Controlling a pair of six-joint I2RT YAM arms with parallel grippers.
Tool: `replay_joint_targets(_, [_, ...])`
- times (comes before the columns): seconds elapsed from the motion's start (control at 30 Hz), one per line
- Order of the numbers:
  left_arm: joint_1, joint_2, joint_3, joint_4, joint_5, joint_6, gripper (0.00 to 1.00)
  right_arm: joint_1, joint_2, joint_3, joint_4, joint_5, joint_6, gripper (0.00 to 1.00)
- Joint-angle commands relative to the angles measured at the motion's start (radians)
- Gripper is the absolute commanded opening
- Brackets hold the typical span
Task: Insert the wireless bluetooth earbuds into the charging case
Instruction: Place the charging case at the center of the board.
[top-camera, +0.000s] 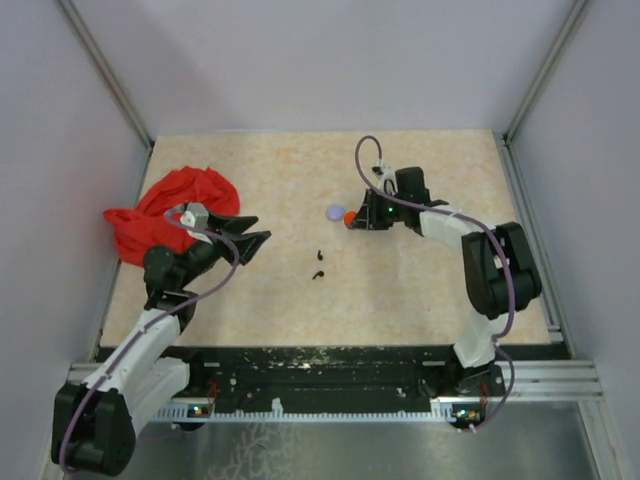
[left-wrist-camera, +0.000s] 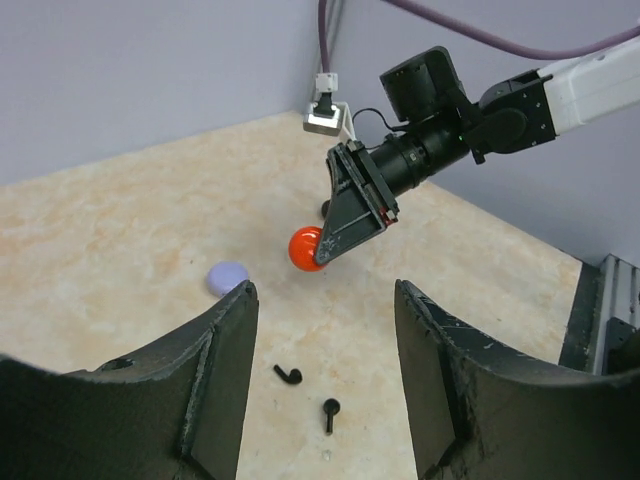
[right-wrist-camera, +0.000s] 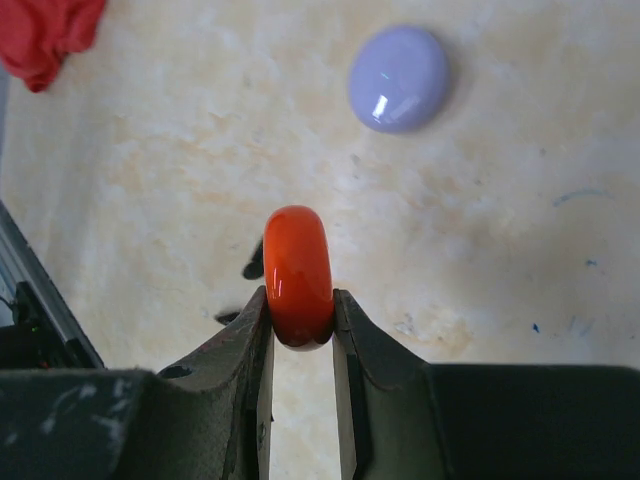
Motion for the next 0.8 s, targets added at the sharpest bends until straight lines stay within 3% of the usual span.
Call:
replay_joint_targets(0.0, [0.006, 0.002, 0.06, -0.219, -0.078, 0.069, 0.61, -0.012, 0.106, 0.093, -0.027, 0.041, 0.044, 0.0])
replay_joint_targets(0.17, [0.006, -0.003, 0.095, -0.311, -0.101, 0.088, 0.62, -0.022, 0.255, 0.204, -0.085, 0.089, 0.048, 0.01])
replay_joint_targets(0.3, [0.007, -0.006, 0.11, -0.353, -0.134, 0.082, 0.63, -0.035, 0.328, 0.268, -0.105, 0.099, 0.062, 0.08])
replay_joint_targets(0.6, [0.008, 0.003, 0.117, -0.359, -0.116, 0.07, 0.63, -0.045, 0.346, 0.318, -0.231, 0.234, 0.001, 0.48])
replay_joint_targets(0.77, [0.008, 0.005, 0.117, -0.357, -0.108, 0.064, 0.63, -0.047, 0.243, 0.297, -0.278, 0.327, -0.062, 0.57])
